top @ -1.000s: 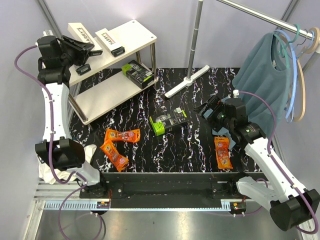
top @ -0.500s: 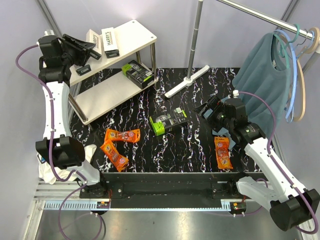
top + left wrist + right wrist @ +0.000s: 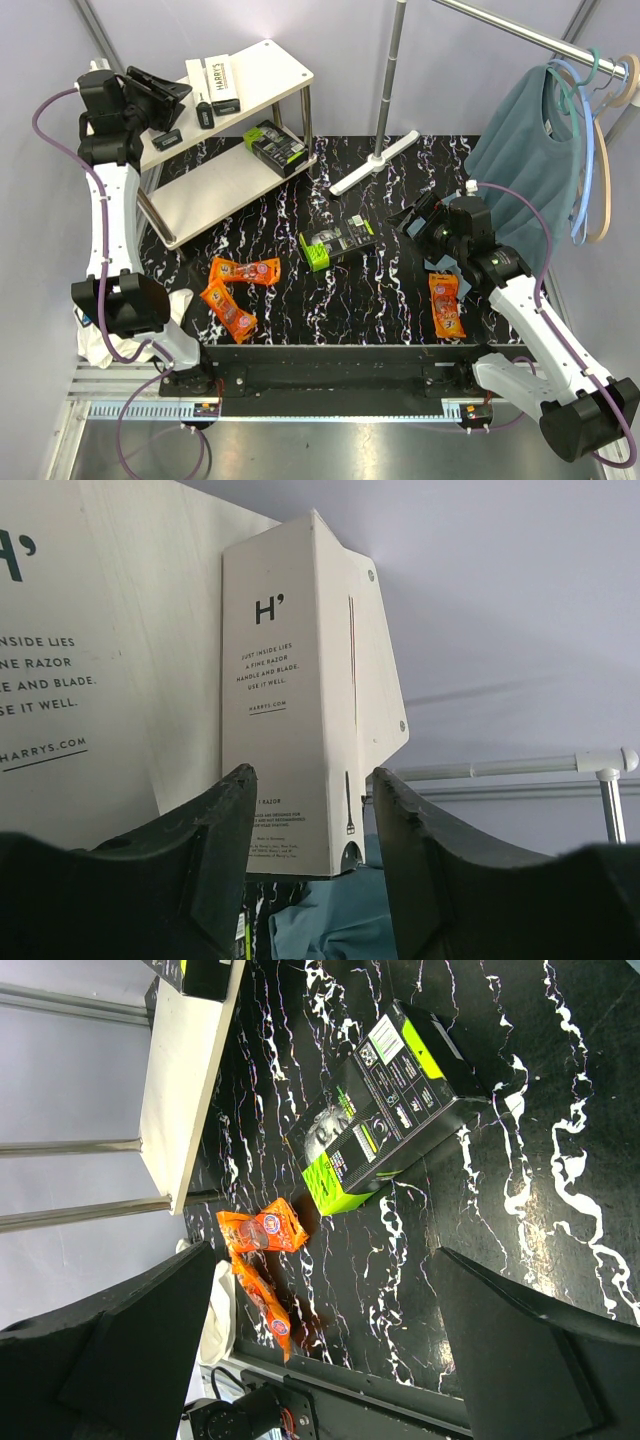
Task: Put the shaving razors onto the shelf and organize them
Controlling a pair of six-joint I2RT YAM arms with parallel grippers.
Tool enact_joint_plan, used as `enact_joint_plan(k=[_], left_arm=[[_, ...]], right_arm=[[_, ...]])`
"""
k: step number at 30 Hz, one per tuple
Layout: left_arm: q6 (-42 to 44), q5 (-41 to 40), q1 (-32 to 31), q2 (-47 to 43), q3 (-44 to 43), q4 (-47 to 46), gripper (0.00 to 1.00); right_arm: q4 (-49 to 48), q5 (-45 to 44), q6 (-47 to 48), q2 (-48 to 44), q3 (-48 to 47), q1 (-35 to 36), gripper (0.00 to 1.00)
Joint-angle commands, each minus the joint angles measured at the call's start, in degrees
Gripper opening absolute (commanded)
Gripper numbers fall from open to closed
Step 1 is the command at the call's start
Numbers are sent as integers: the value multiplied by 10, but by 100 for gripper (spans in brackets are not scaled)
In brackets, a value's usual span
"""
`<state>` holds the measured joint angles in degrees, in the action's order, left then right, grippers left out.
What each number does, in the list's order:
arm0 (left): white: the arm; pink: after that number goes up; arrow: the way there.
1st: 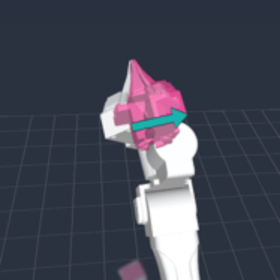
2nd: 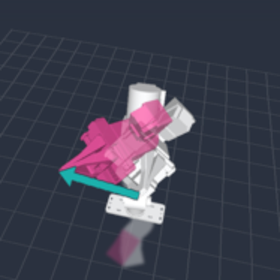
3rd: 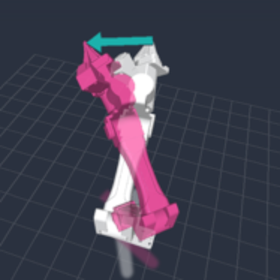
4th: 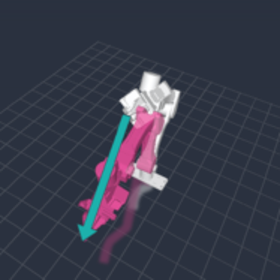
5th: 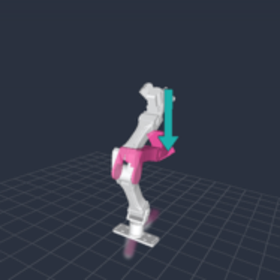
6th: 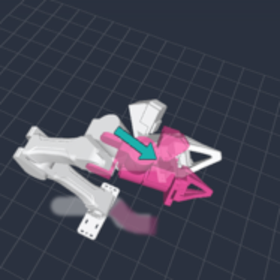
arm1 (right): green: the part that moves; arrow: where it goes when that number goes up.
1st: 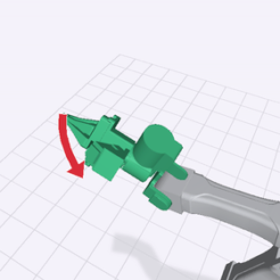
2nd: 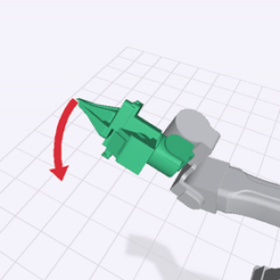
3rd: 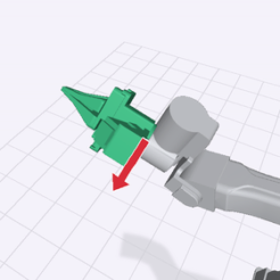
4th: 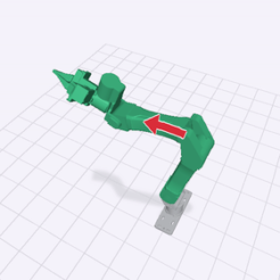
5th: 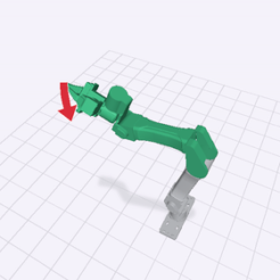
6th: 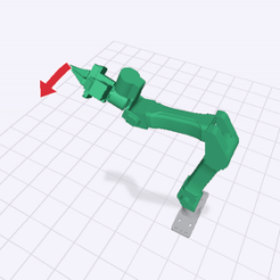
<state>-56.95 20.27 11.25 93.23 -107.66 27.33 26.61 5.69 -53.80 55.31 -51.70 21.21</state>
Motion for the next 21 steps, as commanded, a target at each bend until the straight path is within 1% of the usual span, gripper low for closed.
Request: enact_joint_plan(k=[1, 4, 7, 12, 14, 15, 17, 18, 20, 21], left_arm=[[12, 5, -3, -16, -21, -21, 53], [18, 5, -5, -17, -27, -24, 52], [35, -5, -9, -18, -44, -25, 48], [76, -45, -31, -19, -84, -25, 31], [97, -56, -45, -10, -105, -25, 26], [109, -56, -52, -3, -113, -25, 21], [115, -50, -64, 17, -137, -25, 16], [115, -50, -68, 23, -142, -25, 9], [116, -50, -76, 39, -149, -25, 1], [115, -50, -78, 44, -152, -25, 0]], right_arm=[[-19, 11, 9, -6, -2, 1, 100], [-20, 11, 10, -6, -2, 1, 100], [-20, 12, 10, -6, -3, 1, 100], [-22, 13, 12, -2, -3, 1, 100], [-23, 13, 12, 1, -3, 1, 100], [-24, 14, 13, 1, -2, 1, 100], [-24, 14, 14, 3, -1, 0, 100], [-24, 14, 14, 3, -1, 1, 100], [-24, 14, 17, 4, 0, 1, 100], [-24, 13, 17, 4, 0, 1, 100]])
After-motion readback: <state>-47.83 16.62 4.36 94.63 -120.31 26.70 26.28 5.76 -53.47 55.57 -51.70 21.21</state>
